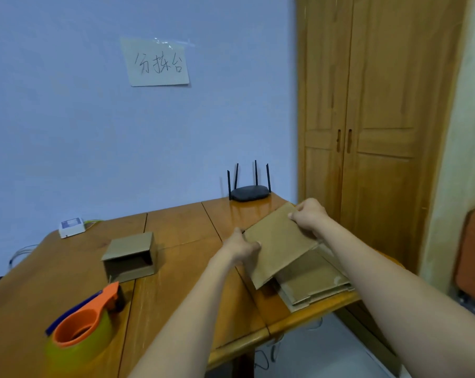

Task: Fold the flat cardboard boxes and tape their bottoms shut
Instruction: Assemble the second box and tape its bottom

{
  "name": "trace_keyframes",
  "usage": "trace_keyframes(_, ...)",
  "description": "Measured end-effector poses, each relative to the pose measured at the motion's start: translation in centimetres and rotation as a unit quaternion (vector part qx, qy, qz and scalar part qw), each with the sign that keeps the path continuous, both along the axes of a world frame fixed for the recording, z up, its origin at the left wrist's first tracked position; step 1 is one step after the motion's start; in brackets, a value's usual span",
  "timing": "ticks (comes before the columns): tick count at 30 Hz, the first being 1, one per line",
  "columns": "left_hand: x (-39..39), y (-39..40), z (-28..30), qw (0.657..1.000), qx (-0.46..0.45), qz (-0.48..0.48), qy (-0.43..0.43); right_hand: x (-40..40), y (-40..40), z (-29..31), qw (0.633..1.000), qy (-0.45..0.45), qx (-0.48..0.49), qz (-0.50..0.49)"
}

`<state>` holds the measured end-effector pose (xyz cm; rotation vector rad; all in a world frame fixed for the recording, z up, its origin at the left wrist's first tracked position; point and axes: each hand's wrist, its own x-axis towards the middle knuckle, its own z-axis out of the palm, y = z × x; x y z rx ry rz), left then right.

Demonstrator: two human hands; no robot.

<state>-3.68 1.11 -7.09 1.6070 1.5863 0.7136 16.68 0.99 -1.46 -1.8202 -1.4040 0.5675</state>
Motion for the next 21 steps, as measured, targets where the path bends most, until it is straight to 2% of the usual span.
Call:
trace_keyframes(5,-7.1,-1.9,2.4,0.996,0.070,0.033,0.044,-6.2,-1.5,3.7,0.987,-0.047,0.082,0.128)
trace_keyframes(10,-12.6,-5.3,4.1,0.990,0.122,0.013,-0.070,-12.4,-4.2,5.2,0.941,-0.138,0.109,0.289)
trace_keyframes(12,-14.2,-6.1,3.3,0.989,0.119,-0.001,-0.092,-14.7,-5.2,4.9,0.926,-0.162,0.129,0.317)
trace_keyframes(15,-16.5,-7.5,1.3,0.987,0.108,0.028,-0.117,-17.9,-6.2,3.6,0.912,-0.170,0.147,0.344)
trace_keyframes(21,-18.5,-9.7,-1.7,0.978,0.145,0.069,-0.131,-21.1,-6.4,0.4,0.890,-0.181,0.159,0.386)
